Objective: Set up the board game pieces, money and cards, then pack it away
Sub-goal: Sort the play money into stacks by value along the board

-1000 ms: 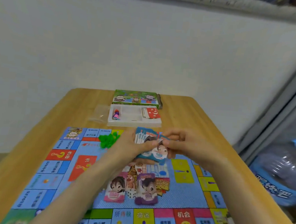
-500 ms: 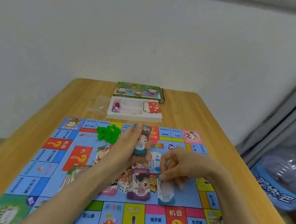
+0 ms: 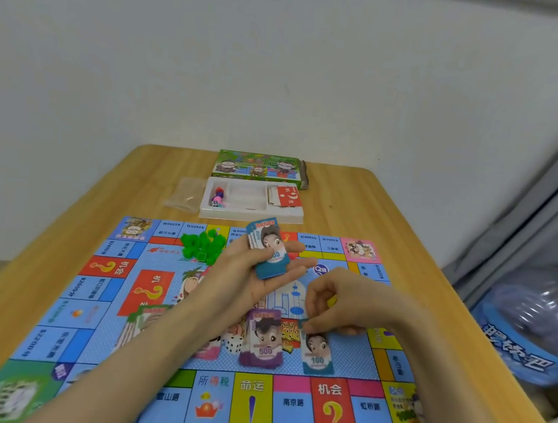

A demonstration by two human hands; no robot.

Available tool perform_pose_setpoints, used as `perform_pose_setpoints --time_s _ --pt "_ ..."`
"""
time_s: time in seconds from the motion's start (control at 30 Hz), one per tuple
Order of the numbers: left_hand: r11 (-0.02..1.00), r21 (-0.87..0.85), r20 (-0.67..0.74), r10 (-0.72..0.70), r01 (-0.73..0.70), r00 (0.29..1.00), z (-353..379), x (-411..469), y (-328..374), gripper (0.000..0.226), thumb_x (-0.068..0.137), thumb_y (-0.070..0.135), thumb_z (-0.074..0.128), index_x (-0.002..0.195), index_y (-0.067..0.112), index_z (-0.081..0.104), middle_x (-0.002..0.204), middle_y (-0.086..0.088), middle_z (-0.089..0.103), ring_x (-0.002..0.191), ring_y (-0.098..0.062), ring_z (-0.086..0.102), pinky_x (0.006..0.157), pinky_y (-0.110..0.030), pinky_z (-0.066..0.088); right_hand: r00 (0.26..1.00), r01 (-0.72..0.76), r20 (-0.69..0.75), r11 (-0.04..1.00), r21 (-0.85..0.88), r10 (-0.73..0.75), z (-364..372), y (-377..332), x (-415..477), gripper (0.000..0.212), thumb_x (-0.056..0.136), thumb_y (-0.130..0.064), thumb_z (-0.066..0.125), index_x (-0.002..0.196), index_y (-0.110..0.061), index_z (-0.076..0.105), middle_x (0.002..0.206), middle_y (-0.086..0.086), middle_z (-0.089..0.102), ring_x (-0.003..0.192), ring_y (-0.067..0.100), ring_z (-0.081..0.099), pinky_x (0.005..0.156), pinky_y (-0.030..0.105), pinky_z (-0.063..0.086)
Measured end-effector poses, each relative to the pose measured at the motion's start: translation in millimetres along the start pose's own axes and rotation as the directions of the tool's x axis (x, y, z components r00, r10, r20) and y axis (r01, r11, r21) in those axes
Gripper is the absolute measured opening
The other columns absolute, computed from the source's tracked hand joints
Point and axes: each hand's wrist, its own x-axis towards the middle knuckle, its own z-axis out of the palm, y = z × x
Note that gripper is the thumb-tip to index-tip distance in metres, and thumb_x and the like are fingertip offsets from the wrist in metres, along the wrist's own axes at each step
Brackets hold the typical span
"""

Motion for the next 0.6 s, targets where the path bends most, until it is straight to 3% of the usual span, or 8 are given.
perform_pose_setpoints --time_s 0.1,0.2,0.3,0.4,0.5,0.6 --pt "0.998 0.055 0.013 -0.004 0.004 1.0 -1 -1 -1 0.025 0.097 -0.004 0.037 0.114 0.005 0.053 0.1 -0.017 0.072 0.093 -0.037 0.069 0.077 -0.035 0.059 0.999 -0.008 -0.033 1.0 -0.026 0.007 2 2 0 0.02 0.078 -0.022 0.076 0.084 -0.015 0.058 0.057 -0.005 0.058 0.039 0.006 0.044 0.042 0.018 0.036" --pt "0.991 0.132 0.01 -0.002 0.001 1.0 -3 -3 -1 0.025 0.094 -0.003 0.043 0.115 0.005 0.054 0.101 -0.016 0.072 0.093 -0.033 0.07 0.069 -0.029 0.06 0.986 0.048 -0.163 0.999 0.011 -0.045 3 3 0 0.021 0.08 -0.027 0.074 0.083 -0.012 0.061 0.049 -0.003 0.047 0.039 0.009 0.037 0.042 0.02 0.032" --pt "0.979 0.205 0.005 -0.01 0.009 1.0 -4 -5 -1 0.021 0.093 -0.001 0.048 0.111 0.006 0.055 0.097 -0.014 0.073 0.086 -0.031 0.072 0.062 -0.024 0.058 0.885 0.204 -0.458 0.957 0.208 -0.089 5 1 3 0.019 0.092 -0.022 0.06 0.081 -0.006 0.059 0.048 0.0 0.041 0.039 0.01 0.031 0.037 0.017 0.026" --pt "0.96 0.279 -0.01 -0.037 0.038 0.999 -5 -6 -2 0.018 0.092 -0.002 0.051 0.107 0.006 0.056 0.091 -0.012 0.074 0.078 -0.028 0.073 0.06 -0.023 0.059 0.765 0.411 -0.639 0.826 0.385 -0.082 9 -4 5 0.015 0.095 -0.017 0.054 0.082 -0.009 0.056 0.054 -0.001 0.049 0.039 0.011 0.038 0.037 0.019 0.029" --pt "0.942 0.332 -0.025 -0.054 0.059 0.998 -6 -6 -2 0.018 0.09 -0.003 0.055 0.105 0.006 0.057 0.086 -0.011 0.074 0.074 -0.026 0.073 0.056 -0.021 0.058 0.717 0.531 -0.678 0.755 0.384 -0.16 16 -9 7 0.003 0.091 -0.017 0.059 0.09 -0.014 0.059 0.067 -0.008 0.059 0.046 0.014 0.049 0.04 0.023 0.036" --pt "0.914 0.4 -0.032 -0.058 0.066 0.998 -6 -7 -2 0.02 0.087 -0.002 0.059 0.105 0.008 0.06 0.083 -0.012 0.074 0.069 -0.024 0.073 0.053 -0.02 0.056 0.7 0.58 -0.679 0.731 0.359 -0.222 20 -10 7 0.013 0.085 -0.01 0.065 0.095 -0.016 0.06 0.077 -0.009 0.06 0.05 0.013 0.053 0.044 0.022 0.041"
